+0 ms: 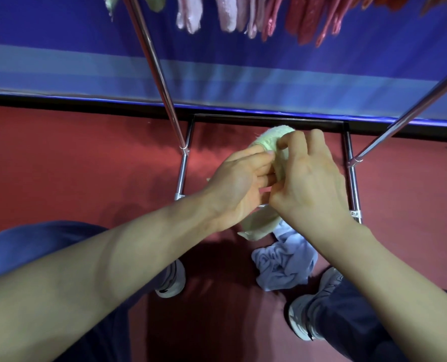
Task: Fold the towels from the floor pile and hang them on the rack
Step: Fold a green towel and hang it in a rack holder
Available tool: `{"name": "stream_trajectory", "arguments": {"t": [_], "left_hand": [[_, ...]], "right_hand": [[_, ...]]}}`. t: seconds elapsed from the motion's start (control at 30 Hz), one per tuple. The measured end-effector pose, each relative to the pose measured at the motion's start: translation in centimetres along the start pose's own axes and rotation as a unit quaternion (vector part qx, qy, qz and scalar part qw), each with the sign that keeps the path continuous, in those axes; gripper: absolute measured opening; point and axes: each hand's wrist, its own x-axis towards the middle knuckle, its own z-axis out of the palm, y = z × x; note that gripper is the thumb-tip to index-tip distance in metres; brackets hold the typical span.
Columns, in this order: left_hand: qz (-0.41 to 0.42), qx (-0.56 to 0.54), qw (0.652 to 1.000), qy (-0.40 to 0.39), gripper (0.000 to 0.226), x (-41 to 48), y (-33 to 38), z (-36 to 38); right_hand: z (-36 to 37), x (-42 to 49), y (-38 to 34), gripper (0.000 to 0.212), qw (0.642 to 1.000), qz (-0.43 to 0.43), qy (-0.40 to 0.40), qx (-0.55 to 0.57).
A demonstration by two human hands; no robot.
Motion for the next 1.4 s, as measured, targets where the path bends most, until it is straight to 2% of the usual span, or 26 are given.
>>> {"name": "stream_trajectory", "arguments": {"t": [0.17,0.3,0.43,0.57,0.67,0.8,1.0,1.23,1.4], "left_hand": [[-0.012,-0.018,1.000,0.006,0.016,0.1,-0.2,0.1],[-0.005,-0.020,1.000,0.017,0.018,-0.1,-0.1,0.2],[0.002,0.035,0.999,0.036,0.029,-0.1,-0.2,0.1],[0.009,0.101,0.994,0.035,0.028,-0.1,-0.3,0.1],[0.006,0.122,0.992,0.020,0.027,0.0,-0.4,0.0],[-0.008,0.147,0.989,0.003,0.025,-0.2,-0.5,0.0],[-0.014,0.153,0.988,-0.008,0.029,-0.2,-0.5,-0.1],[-0.014,0.134,0.991,-0.025,0.026,-0.3,0.1,-0.2],[-0.036,0.026,0.999,-0.014,0.027,-0.4,1.1,0.0]], "right_hand": [[0.1,0.5,0.6,0.035,0.999,-0.010,0.029,0.011],[0.0,0.8,0.8,0.019,0.995,-0.022,0.064,0.069],[-0.5,1.2,0.5,0.013,0.981,0.067,0.057,0.176],[-1.3,1.2,0.2,0.021,0.967,0.111,0.038,0.226],[-0.9,1.2,0.6,0.009,0.979,0.066,0.049,0.184],[-0.5,1.1,1.0,0.011,0.985,-0.019,0.107,0.136],[-0.1,0.9,1.3,0.012,0.981,-0.087,0.126,0.119],[-0.5,1.2,1.2,0.009,0.979,-0.110,0.128,0.116],[-0.8,1.1,1.1,0.027,0.984,-0.107,0.108,0.091]]}}
